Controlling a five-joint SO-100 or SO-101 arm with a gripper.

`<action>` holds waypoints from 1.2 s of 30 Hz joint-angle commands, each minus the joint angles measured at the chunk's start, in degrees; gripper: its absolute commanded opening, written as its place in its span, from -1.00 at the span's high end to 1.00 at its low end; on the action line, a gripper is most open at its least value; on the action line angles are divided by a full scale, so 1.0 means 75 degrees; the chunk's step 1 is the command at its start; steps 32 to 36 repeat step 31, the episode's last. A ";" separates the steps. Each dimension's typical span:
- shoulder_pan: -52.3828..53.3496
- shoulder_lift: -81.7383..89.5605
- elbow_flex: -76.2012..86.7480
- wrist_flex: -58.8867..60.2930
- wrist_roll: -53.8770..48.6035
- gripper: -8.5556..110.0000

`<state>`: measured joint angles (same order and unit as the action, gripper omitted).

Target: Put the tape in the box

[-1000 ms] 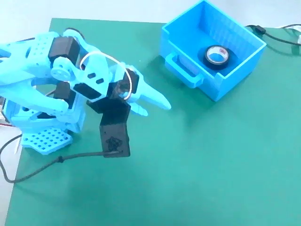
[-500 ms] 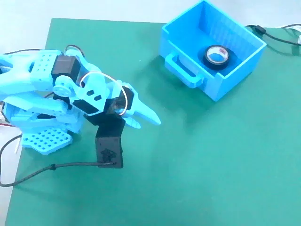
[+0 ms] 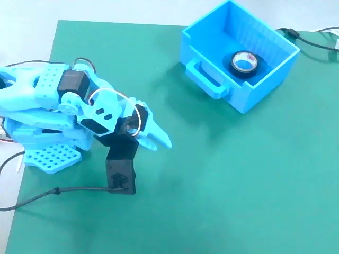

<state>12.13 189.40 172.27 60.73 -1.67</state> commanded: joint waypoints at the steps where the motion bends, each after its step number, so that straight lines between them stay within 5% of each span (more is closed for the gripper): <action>1: 0.0070 0.0105 0.0070 0.0000 0.0000 0.74; 36: 0.0000 0.0105 0.0082 -0.0012 -0.0305 0.86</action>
